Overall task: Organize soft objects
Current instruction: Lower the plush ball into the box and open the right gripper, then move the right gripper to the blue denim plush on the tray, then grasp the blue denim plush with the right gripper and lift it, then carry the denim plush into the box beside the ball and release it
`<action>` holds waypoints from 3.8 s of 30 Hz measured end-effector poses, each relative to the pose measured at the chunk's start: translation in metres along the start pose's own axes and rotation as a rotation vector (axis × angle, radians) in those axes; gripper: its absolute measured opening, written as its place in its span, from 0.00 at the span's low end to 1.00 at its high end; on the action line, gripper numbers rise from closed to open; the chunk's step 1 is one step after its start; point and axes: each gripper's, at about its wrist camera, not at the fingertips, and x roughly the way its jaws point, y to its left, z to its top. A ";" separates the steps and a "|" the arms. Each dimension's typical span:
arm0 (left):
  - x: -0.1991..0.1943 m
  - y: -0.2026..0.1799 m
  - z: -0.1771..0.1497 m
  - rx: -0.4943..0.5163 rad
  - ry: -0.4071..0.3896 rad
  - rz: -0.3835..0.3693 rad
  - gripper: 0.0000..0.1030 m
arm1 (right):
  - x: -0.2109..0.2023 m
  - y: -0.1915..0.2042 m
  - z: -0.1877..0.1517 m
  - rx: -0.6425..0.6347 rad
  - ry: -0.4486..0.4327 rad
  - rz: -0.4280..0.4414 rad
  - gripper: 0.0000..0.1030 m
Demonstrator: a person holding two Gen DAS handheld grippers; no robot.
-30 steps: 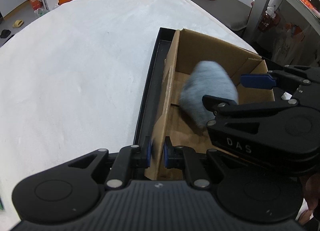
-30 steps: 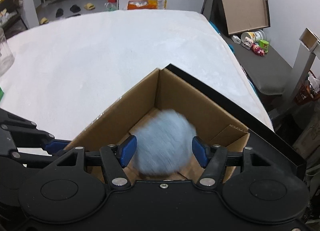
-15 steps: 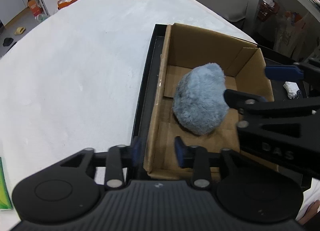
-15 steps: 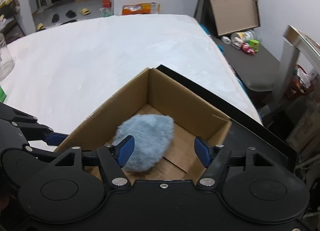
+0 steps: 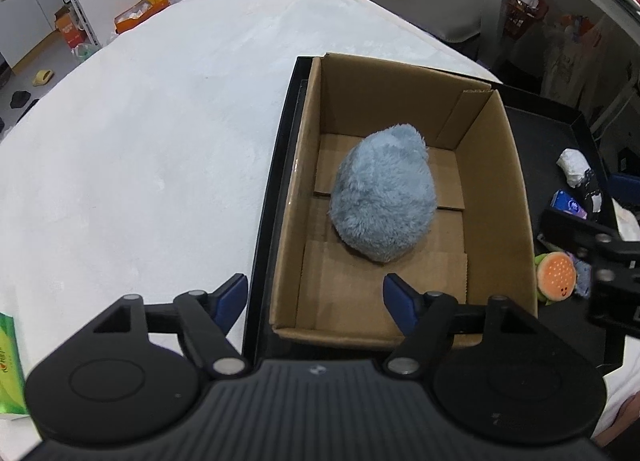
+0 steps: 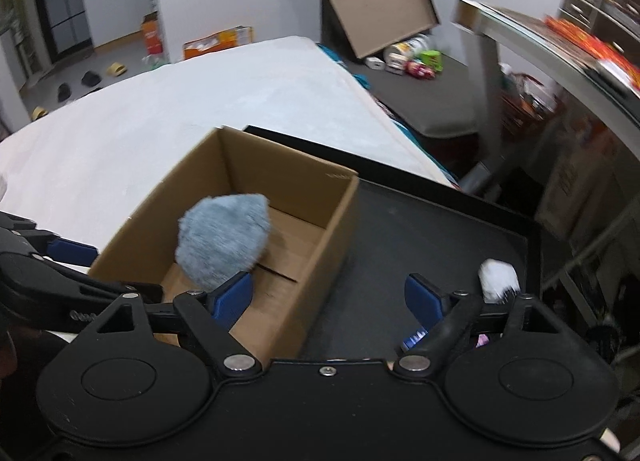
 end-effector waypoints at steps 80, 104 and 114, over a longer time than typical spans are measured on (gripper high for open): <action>-0.003 -0.039 -0.004 0.121 0.025 0.203 0.77 | 0.005 -0.141 -0.085 0.586 0.105 0.168 0.12; -0.010 0.001 -0.006 0.000 -0.027 0.067 0.76 | -0.026 -0.058 0.003 0.393 -0.012 0.188 0.12; -0.005 0.011 -0.007 -0.024 -0.040 0.023 0.67 | -0.017 -0.034 0.023 0.320 -0.006 0.135 0.13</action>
